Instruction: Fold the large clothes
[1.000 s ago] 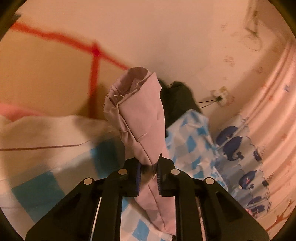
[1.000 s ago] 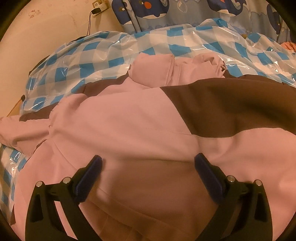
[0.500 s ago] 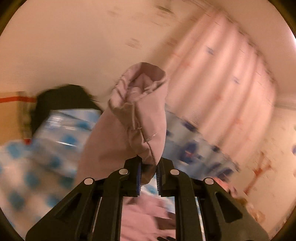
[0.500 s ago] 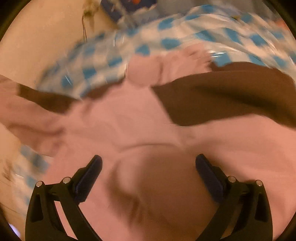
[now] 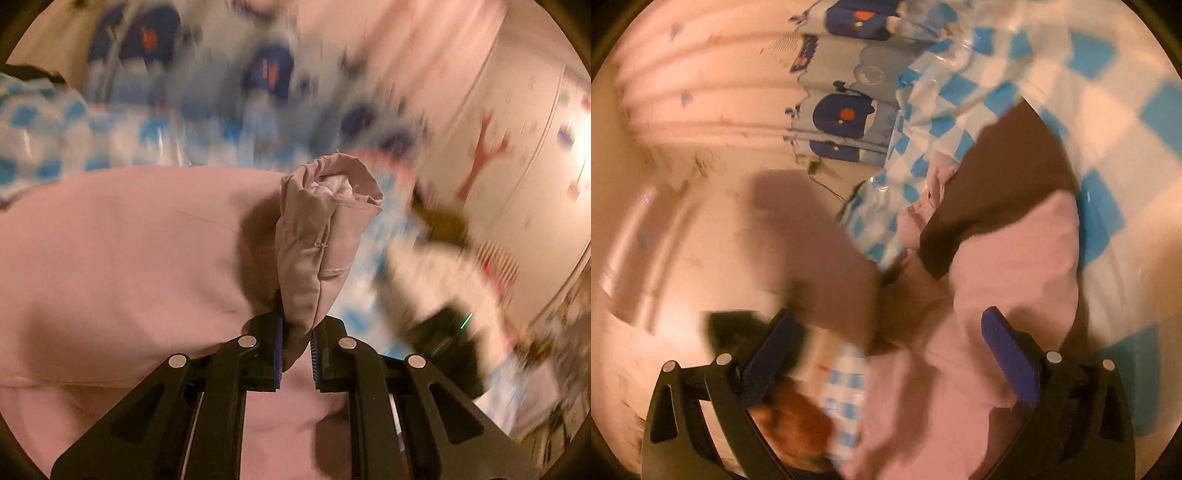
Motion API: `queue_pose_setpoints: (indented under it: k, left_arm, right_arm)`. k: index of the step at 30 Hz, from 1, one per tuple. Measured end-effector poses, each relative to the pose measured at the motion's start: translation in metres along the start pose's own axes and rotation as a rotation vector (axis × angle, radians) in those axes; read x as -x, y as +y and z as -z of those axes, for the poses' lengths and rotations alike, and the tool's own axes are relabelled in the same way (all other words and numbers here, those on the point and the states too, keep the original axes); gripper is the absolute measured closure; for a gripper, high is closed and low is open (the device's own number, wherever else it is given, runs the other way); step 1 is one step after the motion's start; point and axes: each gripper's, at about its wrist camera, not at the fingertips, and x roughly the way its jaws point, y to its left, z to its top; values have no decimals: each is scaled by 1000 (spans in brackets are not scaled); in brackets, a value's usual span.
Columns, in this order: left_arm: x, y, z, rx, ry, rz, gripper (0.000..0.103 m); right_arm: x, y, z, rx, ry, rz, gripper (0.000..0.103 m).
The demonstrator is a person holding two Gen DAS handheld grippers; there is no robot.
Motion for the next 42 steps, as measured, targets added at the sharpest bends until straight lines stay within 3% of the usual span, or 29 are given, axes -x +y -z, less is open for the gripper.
queue_pose_setpoints:
  k: [4, 6, 10, 16, 17, 18, 19, 20, 22, 24, 27, 30, 32, 34, 35, 36, 37, 40, 41, 42]
  left_arm:
    - [-48, 1, 35, -99, 168, -77, 86]
    - [-56, -3, 44, -149, 199, -52, 78]
    - [-49, -16, 50, -229, 206, -28, 72]
    - [-47, -20, 44, -280, 267, -42, 68]
    - [-42, -21, 45, -289, 277, -35, 63]
    - [-28, -22, 47, -308, 286, -27, 62]
    - [-17, -24, 48, -332, 279, -34, 62]
    - [2, -23, 49, -362, 255, -52, 61]
    - [33, -12, 45, -370, 209, -78, 53]
    - [69, 18, 29, -322, 133, -162, 48]
    - [108, 78, -1, -149, 28, -255, 47]
    - [141, 130, -19, 29, -87, -247, 44]
    - [144, 155, -21, 90, -114, -248, 41]
    - [120, 191, -15, 176, -23, -255, 40]
    - [93, 219, -2, 241, 86, -261, 41]
    - [77, 232, 9, 267, 147, -261, 46]
    - [63, 240, 21, 265, 194, -278, 46]
    - [61, 224, 27, 183, 210, -356, 46]
    - [65, 215, 23, 161, 203, -370, 45]
    - [74, 200, 17, 114, 177, -367, 45]
  right_arm:
    - [-1, -29, 0, -88, -5, -53, 5]
    - [0, -33, -5, -113, -8, -76, 5]
    - [-11, -16, -19, -64, 6, -54, 5]
    - [-64, 6, -24, 58, 99, 178, 6]
    - [-69, 9, -24, 88, 94, 215, 10]
    - [-71, 11, -25, 105, 91, 241, 28]
    - [-71, 14, -25, 126, 85, 265, 48]
    - [-69, 14, -24, 132, 80, 287, 78]
    - [-68, 13, -25, 144, 92, 283, 79]
    - [-69, 17, -25, 193, 101, 316, 80]
    - [-65, 44, -31, 281, 68, 316, 82]
    - [-45, 83, -39, 366, -12, 275, 83]
    - [-39, 86, -49, 391, -16, 325, 83]
    - [-44, 61, -54, 362, 23, 410, 83]
    - [-52, 35, -53, 343, 64, 490, 82]
    - [-57, 10, -51, 302, 100, 522, 80]
    - [-59, -18, -48, 230, 136, 491, 79]
    - [-50, -30, -47, 161, 121, 420, 72]
    - [-43, -23, -46, 160, 112, 421, 60]
    - [-36, -14, -46, 173, 89, 447, 41]
